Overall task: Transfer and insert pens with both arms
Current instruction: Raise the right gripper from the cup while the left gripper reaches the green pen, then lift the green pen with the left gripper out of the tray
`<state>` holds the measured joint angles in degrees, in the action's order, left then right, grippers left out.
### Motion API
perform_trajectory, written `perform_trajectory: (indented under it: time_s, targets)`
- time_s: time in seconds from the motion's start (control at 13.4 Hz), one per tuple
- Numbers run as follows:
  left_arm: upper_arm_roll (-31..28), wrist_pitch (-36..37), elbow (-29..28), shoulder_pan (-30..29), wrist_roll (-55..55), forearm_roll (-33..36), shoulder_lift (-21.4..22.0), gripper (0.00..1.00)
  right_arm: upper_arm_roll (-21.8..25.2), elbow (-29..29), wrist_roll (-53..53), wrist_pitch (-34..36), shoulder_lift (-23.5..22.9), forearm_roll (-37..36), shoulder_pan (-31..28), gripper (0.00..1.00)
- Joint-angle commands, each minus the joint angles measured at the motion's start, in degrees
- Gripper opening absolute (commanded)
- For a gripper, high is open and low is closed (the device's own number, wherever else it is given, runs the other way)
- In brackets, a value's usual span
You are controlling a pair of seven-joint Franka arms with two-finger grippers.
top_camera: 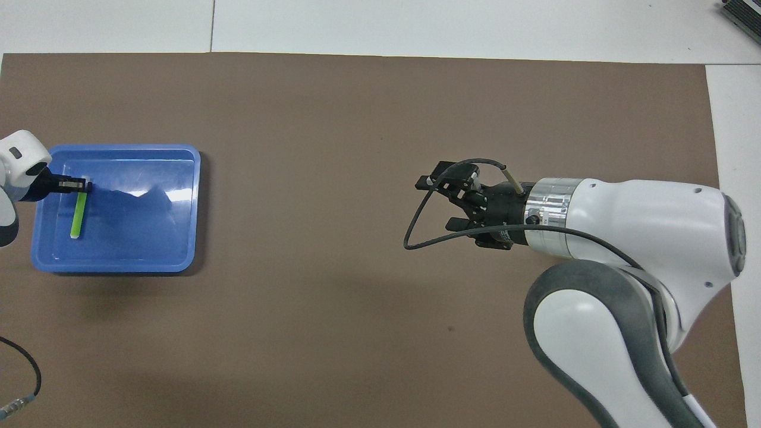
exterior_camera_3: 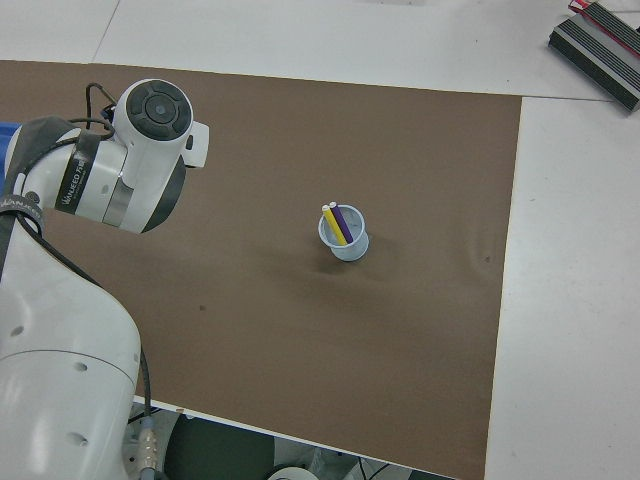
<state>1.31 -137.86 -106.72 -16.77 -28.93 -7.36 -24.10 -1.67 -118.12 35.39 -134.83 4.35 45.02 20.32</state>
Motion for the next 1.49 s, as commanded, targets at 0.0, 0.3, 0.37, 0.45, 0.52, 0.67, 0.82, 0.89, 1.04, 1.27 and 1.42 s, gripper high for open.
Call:
perform_trajectory:
  time_s: [0.0,0.3,0.37,0.45,0.52,0.67,0.82,0.89,1.04,1.27,1.42]
  targets:
    - [-0.08,3.38,2.48,0.07,1.50,-0.46,-0.42,0.00,0.00,0.87,1.35,-1.40,-1.10,1.21,1.39,1.00]
    - [-0.08,10.32,6.26,0.59,8.52,-0.29,0.89,0.00,0.00,0.78,0.48,-1.31,-1.19,1.21,1.74,1.00]
    - [-0.08,11.03,6.35,1.03,10.45,-0.29,1.68,0.00,0.00,0.87,-0.05,-1.40,-1.19,1.21,1.74,1.00]
    - [-0.08,12.34,6.35,1.47,12.82,-0.29,2.73,0.00,0.00,0.96,-0.14,-1.40,-1.28,1.21,1.74,1.00]
    - [0.10,13.40,6.35,1.48,15.72,-0.29,3.87,0.00,0.00,1.05,-0.06,-1.40,-1.28,1.21,1.83,1.00]
    - [0.19,15.60,6.35,3.05,23.62,-0.29,6.60,0.00,0.00,1.05,-0.14,-1.40,-1.28,1.21,1.74,1.00]
    - [0.45,17.62,6.70,4.10,31.26,-0.37,8.88,0.00,0.09,0.96,-0.14,-1.40,-1.28,1.21,1.83,1.00]
    - [0.45,18.24,6.97,5.07,36.00,-0.37,10.02,0.00,0.00,0.96,-0.14,-1.40,-1.28,1.21,1.74,1.00]
    - [0.54,18.86,6.97,6.57,44.45,-0.55,12.31,0.00,0.00,0.96,-0.14,-1.40,-1.28,1.21,1.74,1.00]
    - [0.63,20.00,6.97,8.33,55.79,-0.81,15.47,0.00,0.00,0.96,-0.14,-1.40,-1.28,1.21,1.83,1.00]
    - [0.72,20.44,6.79,10.17,65.09,-0.81,18.02,0.00,0.00,1.22,-0.06,-1.57,-1.28,1.30,2.88,1.00]
